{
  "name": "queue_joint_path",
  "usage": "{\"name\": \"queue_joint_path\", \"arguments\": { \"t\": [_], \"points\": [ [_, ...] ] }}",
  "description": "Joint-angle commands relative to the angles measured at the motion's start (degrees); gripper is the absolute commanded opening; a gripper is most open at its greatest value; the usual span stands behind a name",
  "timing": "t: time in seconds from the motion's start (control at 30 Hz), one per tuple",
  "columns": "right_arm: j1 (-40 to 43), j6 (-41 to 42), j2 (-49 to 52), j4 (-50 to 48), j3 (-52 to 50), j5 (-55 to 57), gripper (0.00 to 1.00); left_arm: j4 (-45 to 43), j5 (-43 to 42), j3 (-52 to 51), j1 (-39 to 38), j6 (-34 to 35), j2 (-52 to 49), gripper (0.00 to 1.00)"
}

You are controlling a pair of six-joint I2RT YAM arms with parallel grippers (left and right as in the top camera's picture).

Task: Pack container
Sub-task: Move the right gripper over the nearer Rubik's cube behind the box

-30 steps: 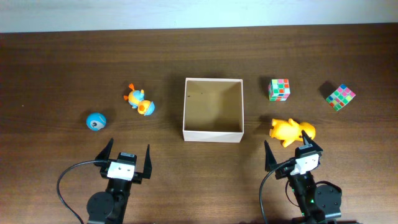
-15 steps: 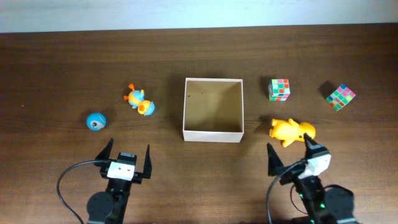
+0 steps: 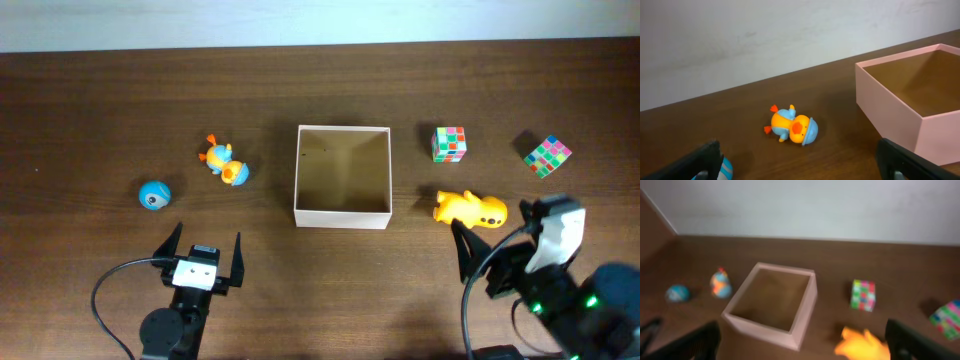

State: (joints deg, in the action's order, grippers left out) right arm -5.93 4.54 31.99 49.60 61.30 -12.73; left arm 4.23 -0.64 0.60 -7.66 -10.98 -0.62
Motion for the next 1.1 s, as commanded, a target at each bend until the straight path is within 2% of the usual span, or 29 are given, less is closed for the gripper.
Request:
{"name": "queue_joint_path", "arguments": {
  "t": [0.0, 0.23, 0.47, 0.57, 0.87, 1.07],
  "points": [
    [0.3, 0.5, 5.9, 1.0, 8.0, -9.2, 0.99, 0.4, 0.0, -0.1, 0.3, -0.9, 0.3, 0.99],
    [0.3, 0.2, 11.2, -0.8, 8.5, -11.4, 0.99, 0.4, 0.0, -0.1, 0.3, -0.9, 0.3, 0.99],
    [0.3, 4.0, 21.2, -1.0, 9.0, 5.0, 0.99, 0.4, 0.0, -0.1, 0.3, -0.9, 0.3, 0.99],
    [0.3, 4.8, 29.1, -0.5, 10.9, 7.1, 0.99, 0.4, 0.0, -0.1, 0.3, -0.9, 0.3, 0.99],
    [0.8, 4.5, 55.7, 8.4, 28.7, 8.6, 0.99, 0.4, 0.0, -0.1, 0.3, -0.9, 0.3, 0.99],
    [3.6, 3.9, 63.3, 11.0, 37.7, 9.0, 0.99, 0.4, 0.0, -0.1, 0.3, -0.9, 0.3, 0.99]
  ]
}}
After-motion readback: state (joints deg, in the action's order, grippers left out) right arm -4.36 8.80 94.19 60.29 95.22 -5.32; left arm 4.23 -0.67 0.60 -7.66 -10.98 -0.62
